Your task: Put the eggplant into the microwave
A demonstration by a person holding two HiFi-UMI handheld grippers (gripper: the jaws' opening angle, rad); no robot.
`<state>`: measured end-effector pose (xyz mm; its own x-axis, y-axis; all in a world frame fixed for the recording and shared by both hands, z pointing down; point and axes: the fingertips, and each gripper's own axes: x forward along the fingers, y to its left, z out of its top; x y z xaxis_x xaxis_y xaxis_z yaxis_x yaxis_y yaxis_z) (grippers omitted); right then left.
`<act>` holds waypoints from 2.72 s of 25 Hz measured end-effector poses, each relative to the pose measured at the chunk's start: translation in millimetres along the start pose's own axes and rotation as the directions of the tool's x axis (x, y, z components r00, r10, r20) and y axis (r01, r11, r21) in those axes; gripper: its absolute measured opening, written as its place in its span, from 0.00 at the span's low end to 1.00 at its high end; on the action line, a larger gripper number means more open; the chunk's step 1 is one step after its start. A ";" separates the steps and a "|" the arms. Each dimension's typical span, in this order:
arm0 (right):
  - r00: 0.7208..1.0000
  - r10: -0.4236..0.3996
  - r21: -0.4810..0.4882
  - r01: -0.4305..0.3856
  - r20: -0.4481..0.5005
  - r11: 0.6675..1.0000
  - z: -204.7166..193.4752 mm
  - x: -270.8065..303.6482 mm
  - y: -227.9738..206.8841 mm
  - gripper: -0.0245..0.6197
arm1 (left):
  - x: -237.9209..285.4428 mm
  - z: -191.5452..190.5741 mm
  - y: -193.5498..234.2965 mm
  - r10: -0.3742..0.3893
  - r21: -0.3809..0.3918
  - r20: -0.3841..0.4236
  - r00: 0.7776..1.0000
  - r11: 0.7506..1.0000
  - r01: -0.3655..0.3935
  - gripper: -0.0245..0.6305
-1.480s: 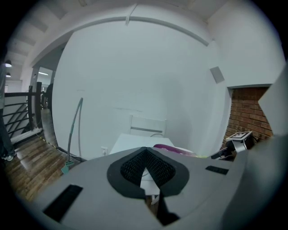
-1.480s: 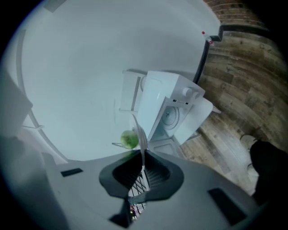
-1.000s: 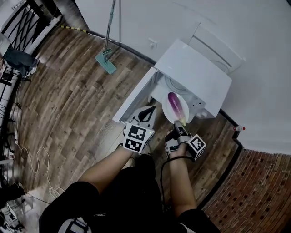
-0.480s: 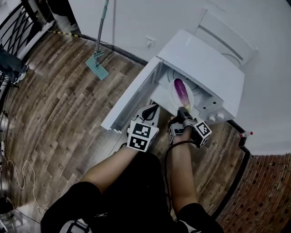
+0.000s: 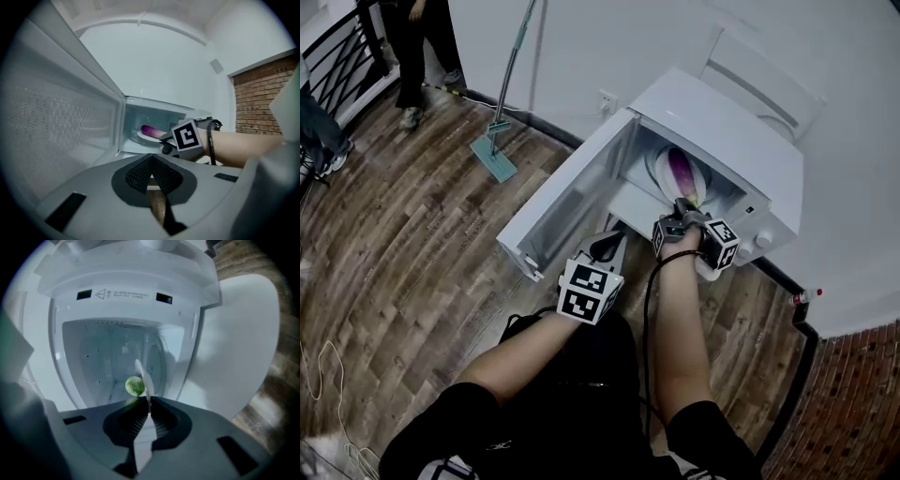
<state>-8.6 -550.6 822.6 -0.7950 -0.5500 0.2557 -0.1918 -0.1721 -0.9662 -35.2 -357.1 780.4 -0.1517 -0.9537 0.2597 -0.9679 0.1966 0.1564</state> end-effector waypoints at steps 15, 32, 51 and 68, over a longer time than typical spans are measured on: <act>0.989 -0.104 -0.188 0.124 0.109 0.974 26.2 52.1 5.1 0.08 | -17.8 1.7 11.7 0.041 0.001 0.023 0.999 0.999 -0.041 0.04; 0.891 -0.240 -0.776 0.454 0.385 0.438 39.1 45.1 21.0 0.48 | -6.9 -5.6 7.2 0.028 0.040 -0.009 1.000 0.999 -0.028 0.04; 0.897 -0.175 -0.868 0.438 0.405 0.236 44.7 28.4 17.0 0.63 | -0.8 -7.3 -9.4 -0.015 0.022 -0.005 1.000 1.000 0.015 0.04; 0.921 0.062 -0.913 0.370 0.385 0.170 30.6 -34.8 39.7 0.06 | 8.1 0.1 -9.7 -0.028 0.033 0.015 0.999 0.999 0.027 0.04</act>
<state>29.1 -563.3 776.4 -0.5228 -0.8315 0.1880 -0.8523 0.5136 -0.0985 -27.1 -366.7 780.9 -0.1278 -0.9622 0.2406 -0.9778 0.1629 0.1320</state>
